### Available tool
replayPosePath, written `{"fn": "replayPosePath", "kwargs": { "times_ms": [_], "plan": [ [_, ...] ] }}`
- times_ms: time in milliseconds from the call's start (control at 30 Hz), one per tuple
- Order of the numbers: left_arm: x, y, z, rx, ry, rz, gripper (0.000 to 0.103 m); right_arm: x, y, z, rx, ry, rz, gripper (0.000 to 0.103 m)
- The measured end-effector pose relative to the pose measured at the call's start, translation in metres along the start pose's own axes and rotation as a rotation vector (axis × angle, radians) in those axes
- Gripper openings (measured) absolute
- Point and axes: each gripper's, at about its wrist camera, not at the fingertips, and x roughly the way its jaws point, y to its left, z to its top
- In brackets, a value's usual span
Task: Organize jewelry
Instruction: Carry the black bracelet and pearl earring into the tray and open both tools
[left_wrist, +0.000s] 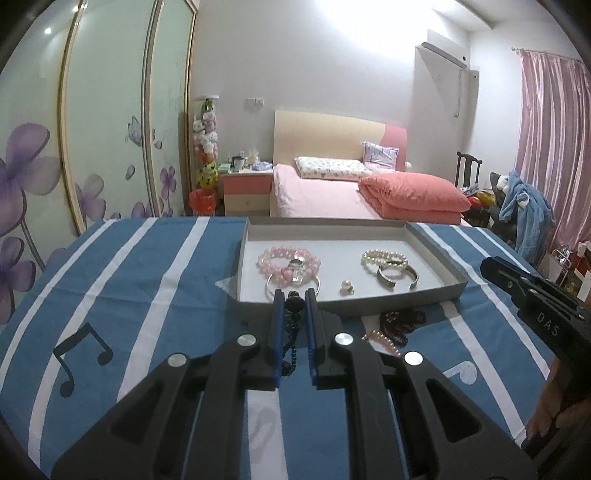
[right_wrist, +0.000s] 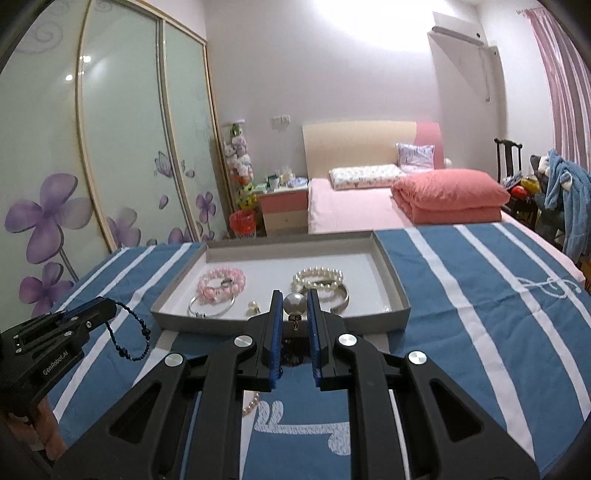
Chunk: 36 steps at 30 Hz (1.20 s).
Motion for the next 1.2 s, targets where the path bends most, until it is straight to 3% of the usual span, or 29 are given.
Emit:
{"fn": "replayPosePath", "kwargs": {
  "times_ms": [567, 933, 1200],
  "plan": [
    [0.001, -0.013, 0.020, 0.029, -0.069, -0.018, 0.012, -0.004, 0.012, 0.018, -0.046, -0.136, -0.029, 0.014],
    [0.026, -0.015, 0.042, 0.031, -0.073, -0.020, 0.012, 0.008, 0.013, 0.029, -0.044, -0.151, -0.032, 0.014],
    [0.061, -0.014, 0.061, 0.026, -0.051, -0.020, 0.012, 0.045, 0.004, 0.044, -0.007, -0.108, -0.022, 0.014]
  ]
}}
